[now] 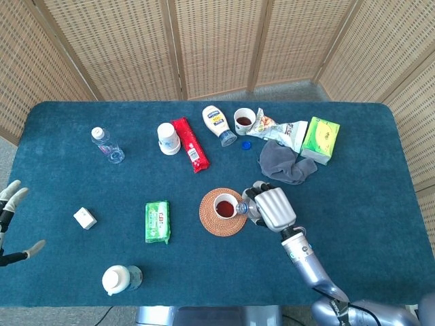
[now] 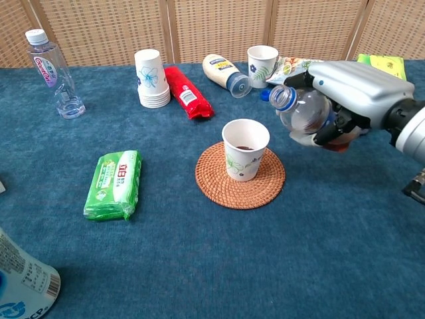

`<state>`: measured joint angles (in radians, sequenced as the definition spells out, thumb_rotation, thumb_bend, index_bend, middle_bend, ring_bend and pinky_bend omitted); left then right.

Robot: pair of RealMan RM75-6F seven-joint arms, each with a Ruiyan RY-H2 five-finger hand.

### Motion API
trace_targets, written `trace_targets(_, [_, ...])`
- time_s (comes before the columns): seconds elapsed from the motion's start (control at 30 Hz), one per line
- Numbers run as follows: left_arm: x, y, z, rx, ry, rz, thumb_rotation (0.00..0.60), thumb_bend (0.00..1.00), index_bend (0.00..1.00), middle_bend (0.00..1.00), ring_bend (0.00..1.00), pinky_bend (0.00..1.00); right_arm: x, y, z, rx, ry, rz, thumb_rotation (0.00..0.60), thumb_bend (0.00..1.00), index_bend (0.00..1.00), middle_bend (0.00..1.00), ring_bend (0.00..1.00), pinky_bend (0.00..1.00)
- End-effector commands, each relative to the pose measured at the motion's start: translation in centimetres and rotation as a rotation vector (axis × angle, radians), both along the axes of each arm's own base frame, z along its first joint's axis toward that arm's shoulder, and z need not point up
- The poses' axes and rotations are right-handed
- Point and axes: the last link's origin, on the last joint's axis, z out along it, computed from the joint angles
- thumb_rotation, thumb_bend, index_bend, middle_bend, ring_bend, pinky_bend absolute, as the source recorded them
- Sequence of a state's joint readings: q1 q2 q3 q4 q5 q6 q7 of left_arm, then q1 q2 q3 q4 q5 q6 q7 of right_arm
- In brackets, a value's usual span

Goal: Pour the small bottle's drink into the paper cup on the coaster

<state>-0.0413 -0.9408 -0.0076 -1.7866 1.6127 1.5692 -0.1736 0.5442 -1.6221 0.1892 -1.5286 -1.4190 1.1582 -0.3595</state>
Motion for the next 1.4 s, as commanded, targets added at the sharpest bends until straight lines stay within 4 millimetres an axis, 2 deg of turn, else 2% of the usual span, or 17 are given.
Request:
trace_targets(0.03, [0.0,0.0,0.0,-0.001,0.000,0.000,0.600,0.12,0.00,0.00,0.00,0.00,-0.1,-0.4,0.1,-0.024,0.044,0.008,0.600,0.80,0.42,0.53,0.29,0.72])
trace_targets(0.53, [-0.1,0.2,-0.1,-0.009,-0.001,0.003,0.600,0.11,0.00,0.00,0.00,0.00,-0.1,-0.9,-0.4,-0.089,0.185,0.032,0.600,0.81,0.42,0.53,0.29,0.73])
trace_targets(0.8, [-0.1,0.1,-0.1,-0.008,-0.002,0.000,0.600,0.11,0.00,0.00,0.00,0.00,0.7,-0.9,-1.0,-0.086,0.234,0.051,0.600,0.79,0.41,0.53,0.29,0.72])
trace_targets(1.4, [-0.3,0.2,0.3,-0.004,-0.015,0.001,0.600,0.11,0.00,0.00,0.00,0.00,1.9,-1.0,-2.3,-0.205,0.379,0.085,0.600,0.80,0.40,0.53,0.29,0.72])
